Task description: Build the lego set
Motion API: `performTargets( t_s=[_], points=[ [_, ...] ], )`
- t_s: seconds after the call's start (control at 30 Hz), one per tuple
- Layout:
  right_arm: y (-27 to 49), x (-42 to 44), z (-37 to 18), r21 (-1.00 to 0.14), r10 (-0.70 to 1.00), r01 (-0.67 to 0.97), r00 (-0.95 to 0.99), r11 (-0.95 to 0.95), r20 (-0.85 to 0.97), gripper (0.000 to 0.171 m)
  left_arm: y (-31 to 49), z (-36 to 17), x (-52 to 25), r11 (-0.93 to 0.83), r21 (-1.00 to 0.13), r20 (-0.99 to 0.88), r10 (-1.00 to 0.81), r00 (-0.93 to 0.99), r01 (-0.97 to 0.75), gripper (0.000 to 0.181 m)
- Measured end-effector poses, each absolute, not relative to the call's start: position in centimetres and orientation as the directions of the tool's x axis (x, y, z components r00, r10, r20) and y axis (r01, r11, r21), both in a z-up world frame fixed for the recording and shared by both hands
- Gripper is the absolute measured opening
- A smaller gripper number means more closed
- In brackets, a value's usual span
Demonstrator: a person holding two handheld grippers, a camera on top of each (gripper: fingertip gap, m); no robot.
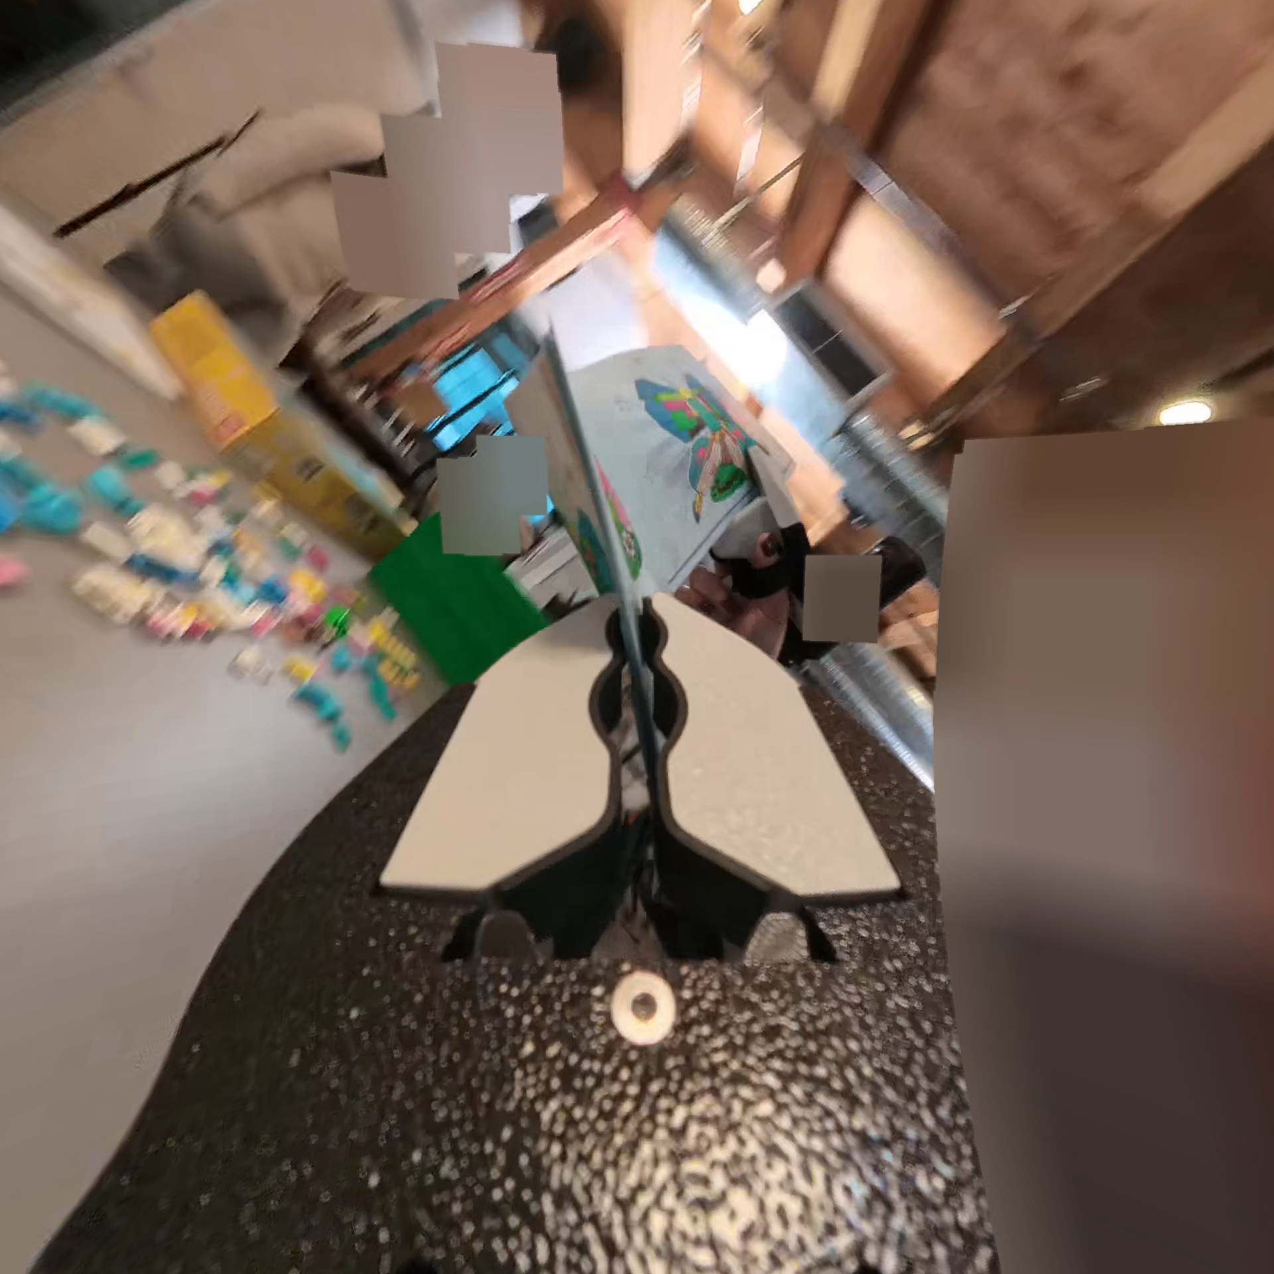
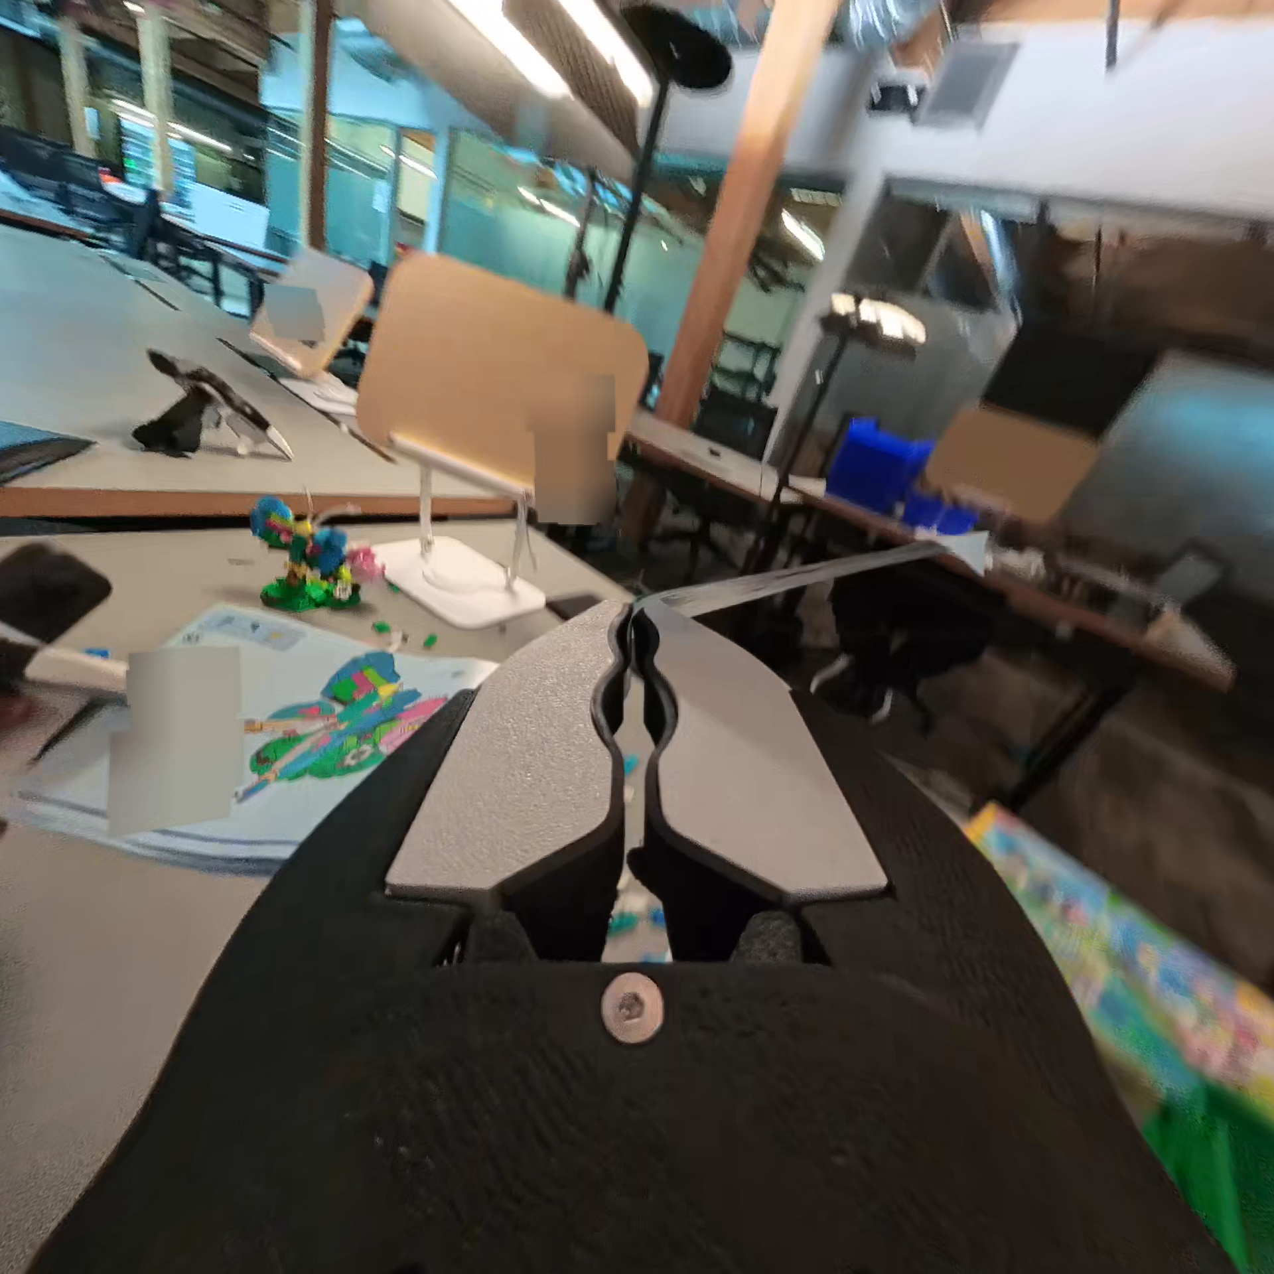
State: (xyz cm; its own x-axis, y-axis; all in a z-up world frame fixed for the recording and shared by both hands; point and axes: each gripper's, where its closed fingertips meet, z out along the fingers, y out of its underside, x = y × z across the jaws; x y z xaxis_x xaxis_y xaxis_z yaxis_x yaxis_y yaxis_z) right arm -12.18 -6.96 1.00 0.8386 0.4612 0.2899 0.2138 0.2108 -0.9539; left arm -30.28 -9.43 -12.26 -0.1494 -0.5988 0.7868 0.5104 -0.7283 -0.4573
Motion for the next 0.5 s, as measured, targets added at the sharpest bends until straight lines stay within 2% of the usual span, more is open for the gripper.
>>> performTargets(
  t_s=[0.1, 0.27, 0.33, 0.4, 0.5],
  points=[
    [-8.9, -10.2, -7.1, -0.985, 0.429, 0.154, 0.887, 0.074, 0.171, 0.0, -10.3, -16.0, -30.5, -0.804, -0.473, 0.858, -0.513, -0.019, 0.359, 0.003],
    [-11.7, -9.8, -14.6, -0.97, 0.396, 0.239, 0.897, -0.055, 0.198, 0.002, -10.7, -19.5, -31.8, -0.846, -0.484, 0.875, -0.462, 0.145, 0.225, 0.004],
    [-12.7, -9.7, -16.7, -0.958, 0.418, 0.248, 0.892, -0.142, 0.169, 0.009, -10.6, -20.2, -32.3, -0.856, -0.489, 0.867, -0.455, 0.205, 0.168, 0.004],
    [-13.8, -9.2, -18.8, -0.935, 0.44, 0.248, 0.89, -0.253, 0.118, 0.026, -10.5, -21.1, -32.8, -0.862, -0.497, 0.846, -0.455, 0.276, 0.101, 0.004],
    [-15.3, -7.4, -20.8, -0.891, 0.438, 0.235, 0.898, -0.389, 0.046, 0.036, -9.9, -22.7, -33.7, -0.88, -0.475, 0.816, -0.428, 0.389, 0.028, 0.008]
  ],
)
